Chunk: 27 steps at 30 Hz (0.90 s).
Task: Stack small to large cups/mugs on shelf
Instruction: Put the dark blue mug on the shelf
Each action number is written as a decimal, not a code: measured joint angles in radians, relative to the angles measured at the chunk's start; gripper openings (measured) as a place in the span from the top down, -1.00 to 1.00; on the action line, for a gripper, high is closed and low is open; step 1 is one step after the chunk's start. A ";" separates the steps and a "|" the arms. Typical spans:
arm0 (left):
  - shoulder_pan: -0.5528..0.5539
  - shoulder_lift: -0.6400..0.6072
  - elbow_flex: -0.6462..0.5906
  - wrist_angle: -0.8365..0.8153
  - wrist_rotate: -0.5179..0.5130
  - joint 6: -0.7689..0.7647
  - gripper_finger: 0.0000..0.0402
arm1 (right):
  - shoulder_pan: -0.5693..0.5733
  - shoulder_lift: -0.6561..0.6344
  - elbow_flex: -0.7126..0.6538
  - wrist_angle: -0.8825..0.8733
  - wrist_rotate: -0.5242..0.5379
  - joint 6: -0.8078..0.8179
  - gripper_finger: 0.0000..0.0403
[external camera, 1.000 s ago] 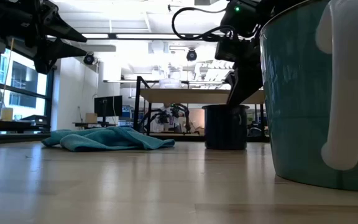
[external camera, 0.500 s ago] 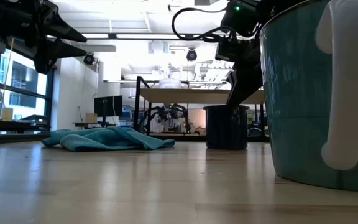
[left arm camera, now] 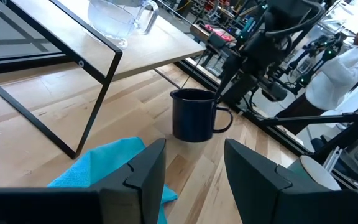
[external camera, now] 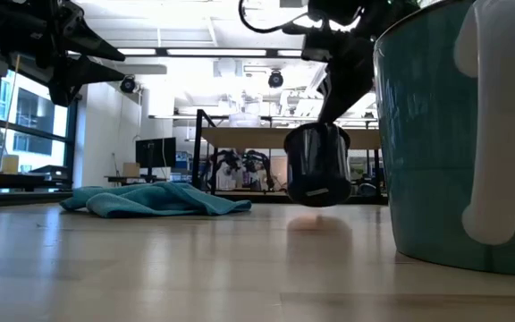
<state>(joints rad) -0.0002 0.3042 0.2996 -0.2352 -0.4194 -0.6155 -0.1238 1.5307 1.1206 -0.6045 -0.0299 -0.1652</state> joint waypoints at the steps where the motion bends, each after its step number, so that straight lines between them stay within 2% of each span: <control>1: 0.000 0.000 0.000 0.000 0.000 0.000 0.24 | 0.000 0.000 0.004 -0.005 0.000 0.000 1.00; 27: 0.000 0.000 0.000 0.000 -0.001 0.005 0.24 | 0.041 0.000 0.006 -0.028 0.002 0.038 1.00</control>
<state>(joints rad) -0.0002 0.3042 0.2996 -0.2352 -0.4202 -0.6102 -0.0825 1.5307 1.1263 -0.6322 -0.0283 -0.1276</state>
